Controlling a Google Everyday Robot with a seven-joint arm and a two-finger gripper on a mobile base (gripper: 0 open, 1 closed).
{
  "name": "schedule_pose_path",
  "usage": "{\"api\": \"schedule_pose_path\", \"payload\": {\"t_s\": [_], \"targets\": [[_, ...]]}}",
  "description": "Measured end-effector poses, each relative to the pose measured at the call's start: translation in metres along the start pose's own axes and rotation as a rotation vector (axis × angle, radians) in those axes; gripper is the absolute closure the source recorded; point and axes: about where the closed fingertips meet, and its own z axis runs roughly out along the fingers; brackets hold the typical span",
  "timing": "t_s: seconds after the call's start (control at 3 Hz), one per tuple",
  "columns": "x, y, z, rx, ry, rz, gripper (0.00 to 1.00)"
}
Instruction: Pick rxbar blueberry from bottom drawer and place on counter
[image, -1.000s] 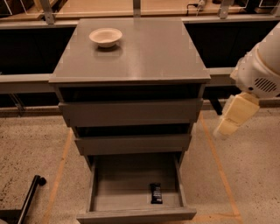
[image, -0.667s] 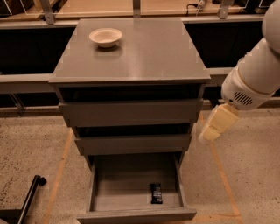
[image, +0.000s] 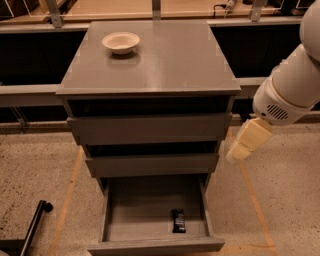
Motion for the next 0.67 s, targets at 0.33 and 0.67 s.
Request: {"api": "schedule_pose_path", "payload": {"t_s": [0.33,0.67], "targets": [[-0.005,0.001,0.033,-0.053,-0.005,0.072,0.00],[-0.010,-0.005,0.076,-0.083,-0.026,0.171,0.00]]}}
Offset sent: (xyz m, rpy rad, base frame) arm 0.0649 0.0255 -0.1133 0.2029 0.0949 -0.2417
